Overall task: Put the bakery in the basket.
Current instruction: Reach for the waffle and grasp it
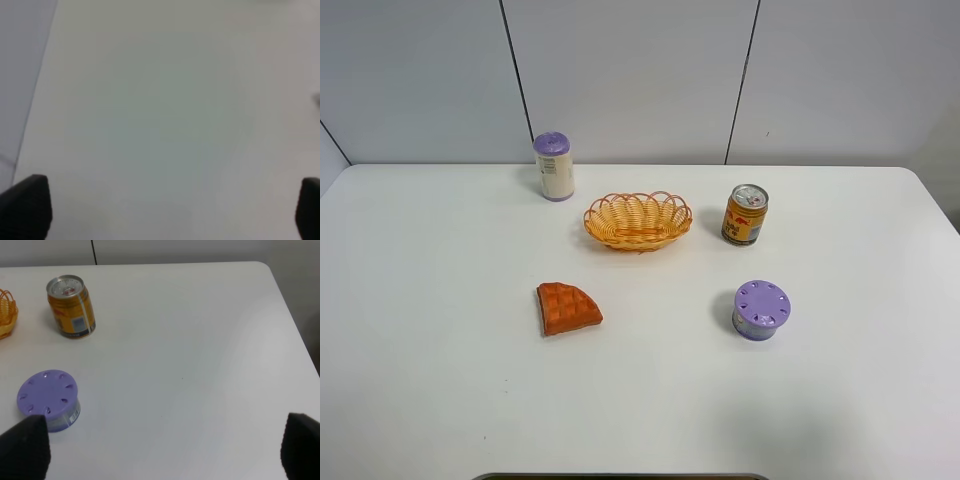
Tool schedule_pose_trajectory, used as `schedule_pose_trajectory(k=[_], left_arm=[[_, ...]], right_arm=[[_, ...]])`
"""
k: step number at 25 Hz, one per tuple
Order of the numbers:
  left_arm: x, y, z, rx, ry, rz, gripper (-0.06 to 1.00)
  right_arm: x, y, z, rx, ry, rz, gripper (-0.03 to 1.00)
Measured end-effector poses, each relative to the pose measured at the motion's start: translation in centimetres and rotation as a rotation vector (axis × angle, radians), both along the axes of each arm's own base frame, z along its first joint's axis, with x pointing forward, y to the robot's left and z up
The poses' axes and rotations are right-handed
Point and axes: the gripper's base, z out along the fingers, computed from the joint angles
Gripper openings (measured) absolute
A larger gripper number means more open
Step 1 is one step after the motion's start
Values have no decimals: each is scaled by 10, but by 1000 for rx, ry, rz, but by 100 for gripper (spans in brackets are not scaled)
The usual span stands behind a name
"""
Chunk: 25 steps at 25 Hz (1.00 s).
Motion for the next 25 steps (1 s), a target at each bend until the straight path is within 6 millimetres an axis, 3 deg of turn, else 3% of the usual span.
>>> schedule_pose_trajectory(k=[5, 10, 19, 25], left_arm=[[22, -13, 26, 4, -27, -185, 99], [53, -18, 39, 10, 18, -296, 99], [111, -32, 25, 252, 286, -549, 99], [140, -68, 12, 437, 376, -719, 99]], right_arm=[[0, 0, 0, 0, 0, 0, 91], [0, 0, 0, 0, 0, 0, 91], [0, 0, 0, 0, 0, 0, 91], [0, 0, 0, 0, 0, 0, 91]])
